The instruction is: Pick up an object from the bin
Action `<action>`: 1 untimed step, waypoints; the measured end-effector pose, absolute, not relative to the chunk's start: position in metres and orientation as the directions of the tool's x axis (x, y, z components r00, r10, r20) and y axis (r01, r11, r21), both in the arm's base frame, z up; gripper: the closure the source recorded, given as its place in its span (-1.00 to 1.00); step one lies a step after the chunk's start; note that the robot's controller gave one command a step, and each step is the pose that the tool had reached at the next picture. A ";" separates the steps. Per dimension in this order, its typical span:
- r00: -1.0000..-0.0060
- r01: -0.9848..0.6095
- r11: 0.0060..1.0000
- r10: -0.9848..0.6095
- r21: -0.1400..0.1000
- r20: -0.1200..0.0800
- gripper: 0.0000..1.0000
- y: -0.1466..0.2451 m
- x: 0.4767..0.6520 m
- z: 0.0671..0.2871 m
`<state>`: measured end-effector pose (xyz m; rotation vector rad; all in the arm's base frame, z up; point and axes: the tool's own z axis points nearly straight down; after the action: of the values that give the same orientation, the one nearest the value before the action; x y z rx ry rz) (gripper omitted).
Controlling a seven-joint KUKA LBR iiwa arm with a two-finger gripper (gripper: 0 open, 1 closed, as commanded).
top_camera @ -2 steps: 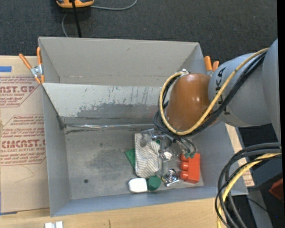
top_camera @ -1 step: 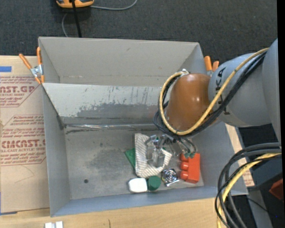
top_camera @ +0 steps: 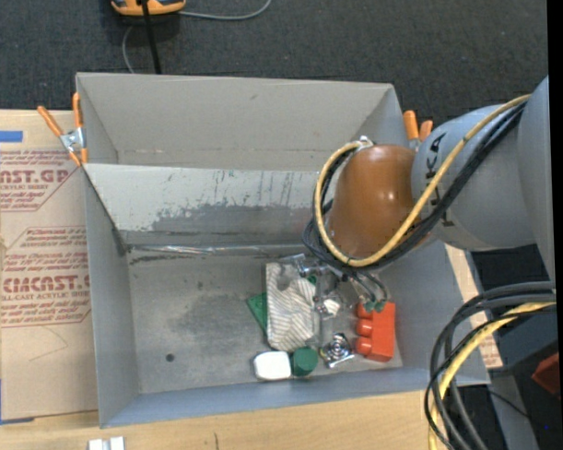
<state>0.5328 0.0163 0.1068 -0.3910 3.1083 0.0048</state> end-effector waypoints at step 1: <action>-0.969 -0.248 0.969 -0.248 0.002 -0.009 1.00 0.016 0.533 0.107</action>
Offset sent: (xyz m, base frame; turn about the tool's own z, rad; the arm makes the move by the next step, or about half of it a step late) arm 0.0000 0.0000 0.0000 0.0000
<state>0.5328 0.0163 0.1068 -0.3911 3.1082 0.0049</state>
